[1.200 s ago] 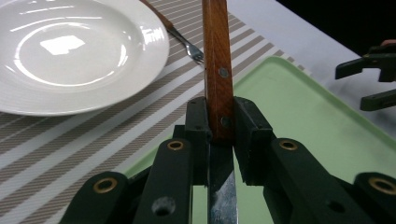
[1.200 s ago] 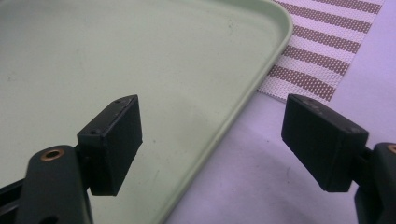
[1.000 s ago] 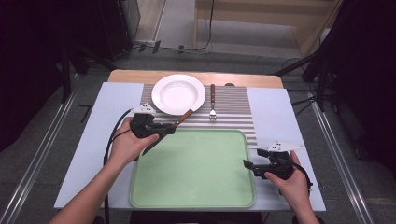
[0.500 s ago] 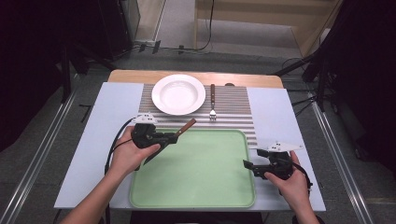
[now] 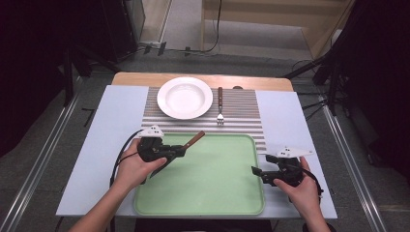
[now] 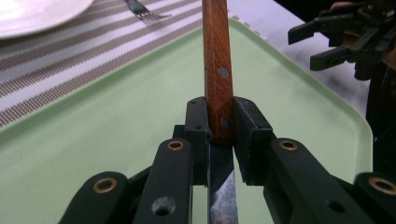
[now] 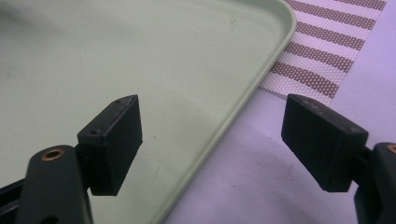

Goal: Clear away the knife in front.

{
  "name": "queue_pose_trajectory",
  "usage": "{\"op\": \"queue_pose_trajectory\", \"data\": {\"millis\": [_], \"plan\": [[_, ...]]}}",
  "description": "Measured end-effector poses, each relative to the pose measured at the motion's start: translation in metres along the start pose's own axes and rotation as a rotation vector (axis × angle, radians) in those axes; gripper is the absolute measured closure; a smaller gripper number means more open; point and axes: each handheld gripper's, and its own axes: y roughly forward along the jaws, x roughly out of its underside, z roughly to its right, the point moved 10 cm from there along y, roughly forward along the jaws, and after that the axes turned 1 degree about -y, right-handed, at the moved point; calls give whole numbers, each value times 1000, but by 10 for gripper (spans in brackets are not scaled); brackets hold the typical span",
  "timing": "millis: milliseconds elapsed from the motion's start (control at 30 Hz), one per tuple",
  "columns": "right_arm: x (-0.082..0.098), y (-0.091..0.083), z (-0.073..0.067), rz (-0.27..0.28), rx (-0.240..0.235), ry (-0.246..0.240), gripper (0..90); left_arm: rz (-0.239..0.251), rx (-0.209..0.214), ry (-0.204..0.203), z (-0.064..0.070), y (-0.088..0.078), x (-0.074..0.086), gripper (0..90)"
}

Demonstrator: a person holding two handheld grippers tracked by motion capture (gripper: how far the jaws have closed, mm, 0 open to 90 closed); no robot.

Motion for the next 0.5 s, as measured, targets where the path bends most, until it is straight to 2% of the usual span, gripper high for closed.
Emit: {"op": "queue_pose_trajectory", "data": {"millis": [367,467,500], "plan": [[1,1,-1,-3,0,-6,199,-30,-12,-12,-2,10,19,765],[0,0,-1,2,-4,-5,199,-28,-24,5,-4,14,21,764],[1,0,-1,1,-5,-3,199,-37,-21,-1,-5,15,23,764]]}}
